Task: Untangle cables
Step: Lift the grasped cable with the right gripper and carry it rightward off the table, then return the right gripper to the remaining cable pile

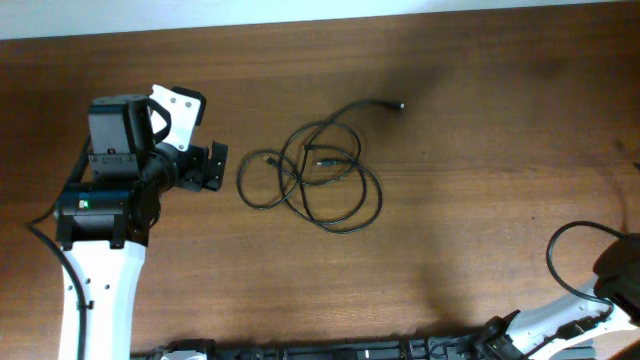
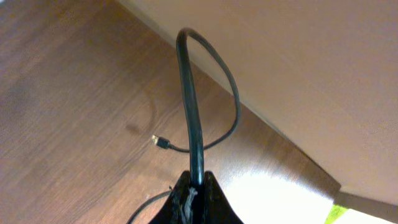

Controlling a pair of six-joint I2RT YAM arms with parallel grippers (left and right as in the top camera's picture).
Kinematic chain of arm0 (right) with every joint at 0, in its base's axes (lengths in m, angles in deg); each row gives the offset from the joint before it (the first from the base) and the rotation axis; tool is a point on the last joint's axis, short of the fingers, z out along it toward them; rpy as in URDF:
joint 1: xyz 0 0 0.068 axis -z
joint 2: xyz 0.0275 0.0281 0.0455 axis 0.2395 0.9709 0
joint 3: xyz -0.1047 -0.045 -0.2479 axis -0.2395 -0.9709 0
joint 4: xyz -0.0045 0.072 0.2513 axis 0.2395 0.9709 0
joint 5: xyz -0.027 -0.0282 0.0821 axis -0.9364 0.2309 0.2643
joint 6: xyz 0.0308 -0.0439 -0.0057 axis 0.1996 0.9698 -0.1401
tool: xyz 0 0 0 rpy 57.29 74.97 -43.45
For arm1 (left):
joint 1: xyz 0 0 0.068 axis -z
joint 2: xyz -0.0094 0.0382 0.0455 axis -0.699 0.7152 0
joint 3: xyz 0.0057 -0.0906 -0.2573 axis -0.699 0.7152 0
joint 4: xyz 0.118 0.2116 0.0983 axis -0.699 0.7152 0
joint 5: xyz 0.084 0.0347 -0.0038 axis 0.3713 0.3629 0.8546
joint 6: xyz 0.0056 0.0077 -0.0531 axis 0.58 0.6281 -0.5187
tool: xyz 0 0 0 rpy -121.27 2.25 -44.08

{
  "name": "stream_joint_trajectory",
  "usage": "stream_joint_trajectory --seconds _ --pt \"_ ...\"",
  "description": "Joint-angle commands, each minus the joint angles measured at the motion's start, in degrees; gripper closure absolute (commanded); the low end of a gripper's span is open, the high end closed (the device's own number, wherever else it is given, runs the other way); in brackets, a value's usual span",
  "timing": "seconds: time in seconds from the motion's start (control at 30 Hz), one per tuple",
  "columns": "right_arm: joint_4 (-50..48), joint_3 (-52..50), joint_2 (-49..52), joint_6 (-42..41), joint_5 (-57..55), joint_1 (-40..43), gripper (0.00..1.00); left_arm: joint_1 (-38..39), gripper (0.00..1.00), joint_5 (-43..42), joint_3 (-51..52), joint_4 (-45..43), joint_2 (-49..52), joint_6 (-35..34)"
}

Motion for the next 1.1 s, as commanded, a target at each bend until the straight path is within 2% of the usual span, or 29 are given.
stream_joint_trajectory --seconds 0.0,0.13,0.17,0.2,0.23,0.33,0.4,0.5,0.73,0.87,1.07 --pt "-3.3 -5.2 0.3 -4.2 2.5 2.5 0.96 -0.3 0.01 -0.6 -0.3 -0.1 0.2 0.9" --pt "-8.6 -13.7 0.3 -4.8 3.7 3.8 0.96 -0.3 0.01 -0.6 -0.3 -0.1 0.2 0.9" --pt "-9.7 -15.3 0.3 -4.8 3.7 3.8 0.92 -0.3 0.01 -0.6 -0.3 -0.1 0.2 0.9" --pt "-10.7 -16.9 0.4 -4.8 3.8 3.8 0.84 -0.3 0.01 -0.6 -0.3 -0.1 0.2 0.9" --pt "-11.3 -18.2 0.4 -4.8 4.0 3.8 0.71 -0.3 0.01 -0.6 -0.3 -0.1 0.2 0.9" --pt "-12.0 -20.2 0.4 -4.8 5.0 3.8 0.47 -0.3 0.01 -0.6 -0.3 -0.1 0.2 0.9" --pt "-12.0 -20.3 0.4 -4.8 5.9 3.8 0.01 -0.3 0.01 -0.6 -0.3 -0.1 0.2 0.9" --pt "-11.5 -20.3 0.4 -4.8 11.0 3.8 0.01 -0.3 0.01 -0.6 -0.3 -0.1 0.2 0.9" --pt "-8.9 -20.3 0.4 -4.8 31.1 3.7 0.01 -0.3 0.01 -0.6 -0.3 -0.1 0.2 0.9" --pt "-5.1 -20.6 0.4 -4.5 33.3 1.9 0.01 -0.3 0.01 -0.6 -0.3 -0.1 0.2 0.9" --pt "-3.9 -23.8 0.4 -4.3 33.0 -5.7 0.01 -0.3 0.01 -0.6 -0.3 -0.1 0.2 0.9"
